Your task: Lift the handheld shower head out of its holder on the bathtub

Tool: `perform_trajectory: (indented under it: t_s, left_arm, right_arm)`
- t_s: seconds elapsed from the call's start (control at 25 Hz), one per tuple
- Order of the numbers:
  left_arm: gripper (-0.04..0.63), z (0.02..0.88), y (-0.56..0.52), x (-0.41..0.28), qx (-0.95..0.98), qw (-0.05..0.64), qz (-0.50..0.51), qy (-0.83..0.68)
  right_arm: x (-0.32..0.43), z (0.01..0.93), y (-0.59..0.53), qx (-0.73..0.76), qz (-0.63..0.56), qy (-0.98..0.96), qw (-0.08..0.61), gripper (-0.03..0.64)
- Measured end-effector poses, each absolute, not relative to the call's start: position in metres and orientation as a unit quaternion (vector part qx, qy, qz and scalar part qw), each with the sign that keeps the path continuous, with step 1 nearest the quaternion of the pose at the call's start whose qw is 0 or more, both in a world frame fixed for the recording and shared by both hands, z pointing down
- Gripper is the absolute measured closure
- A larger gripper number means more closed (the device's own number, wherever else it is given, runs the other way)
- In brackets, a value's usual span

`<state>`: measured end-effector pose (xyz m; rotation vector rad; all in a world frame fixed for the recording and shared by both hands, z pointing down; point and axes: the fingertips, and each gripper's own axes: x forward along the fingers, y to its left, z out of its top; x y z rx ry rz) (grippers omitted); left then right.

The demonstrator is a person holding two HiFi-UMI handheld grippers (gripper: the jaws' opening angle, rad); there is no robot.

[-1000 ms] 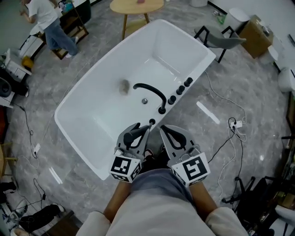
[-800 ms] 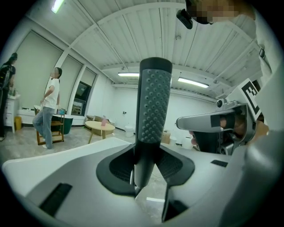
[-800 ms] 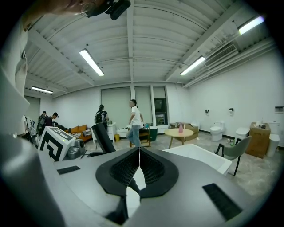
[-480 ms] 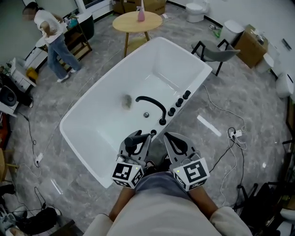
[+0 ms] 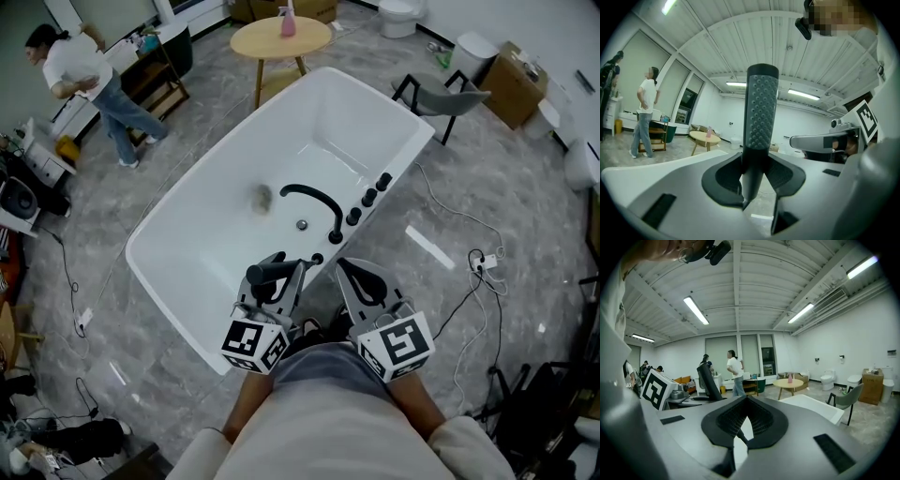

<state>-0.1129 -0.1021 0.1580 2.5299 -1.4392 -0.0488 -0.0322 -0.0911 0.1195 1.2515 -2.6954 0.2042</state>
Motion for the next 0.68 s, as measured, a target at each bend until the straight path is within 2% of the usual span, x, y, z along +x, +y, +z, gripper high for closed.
perform_trajectory:
  t_s: [0.68]
  left_arm:
    - [0.454,0.167,-0.095,-0.115,0.863,0.145,-0.020,-0.484]
  right_arm:
    - [-0.029,0.125,-0.081,0.423,0.079,-0.899,0.086,0.598]
